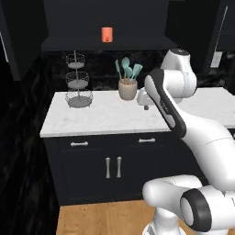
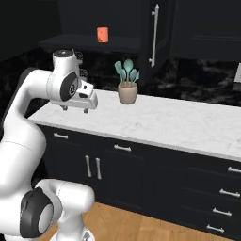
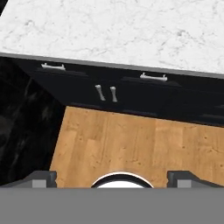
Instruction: Gather all objects into one cabinet and sort the glasses and bowls to opposite sides.
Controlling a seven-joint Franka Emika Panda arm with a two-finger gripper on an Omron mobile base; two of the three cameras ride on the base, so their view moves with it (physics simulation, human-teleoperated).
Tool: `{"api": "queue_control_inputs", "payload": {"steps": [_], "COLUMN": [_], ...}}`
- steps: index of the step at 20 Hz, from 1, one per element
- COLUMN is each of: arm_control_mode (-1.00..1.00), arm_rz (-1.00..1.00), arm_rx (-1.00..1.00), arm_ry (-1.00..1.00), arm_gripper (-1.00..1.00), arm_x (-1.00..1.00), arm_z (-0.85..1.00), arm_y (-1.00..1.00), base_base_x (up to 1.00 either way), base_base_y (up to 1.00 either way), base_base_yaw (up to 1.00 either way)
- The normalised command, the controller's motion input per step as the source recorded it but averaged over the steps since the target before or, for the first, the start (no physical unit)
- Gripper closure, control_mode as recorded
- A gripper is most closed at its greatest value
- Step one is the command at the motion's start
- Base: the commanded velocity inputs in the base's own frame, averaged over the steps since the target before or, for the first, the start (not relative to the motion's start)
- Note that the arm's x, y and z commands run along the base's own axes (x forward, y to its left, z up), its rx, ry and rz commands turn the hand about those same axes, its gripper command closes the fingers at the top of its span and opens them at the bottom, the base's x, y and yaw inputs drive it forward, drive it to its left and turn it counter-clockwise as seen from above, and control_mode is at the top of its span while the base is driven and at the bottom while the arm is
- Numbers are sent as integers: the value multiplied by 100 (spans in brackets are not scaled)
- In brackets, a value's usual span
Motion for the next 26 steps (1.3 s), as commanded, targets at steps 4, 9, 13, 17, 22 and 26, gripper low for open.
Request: {"api": "queue_control_inputs", "payload": {"steps": [4,9,13,17,22,26], "arm_control_mode": [100,100,100,100,100,100], "arm_rz": [0,0,0,0,0,0], "arm_rx": [0,0,0,0,0,0], "arm_ry": [0,0,0,0,0,0], "arm_gripper": [-100,-100,-100,-100,-100,-100], "arm_x": [0,0,0,0,0,0], "arm_z": [0,0,0,0,0,0], "arm_y": [0,0,0,0,0,0], "base_base_x": [14,98,100,98,11,4], "base_base_y": [6,44,53,68,4,0], "base_base_yaw": [-2,-12,-13,-13,-1,0]}}
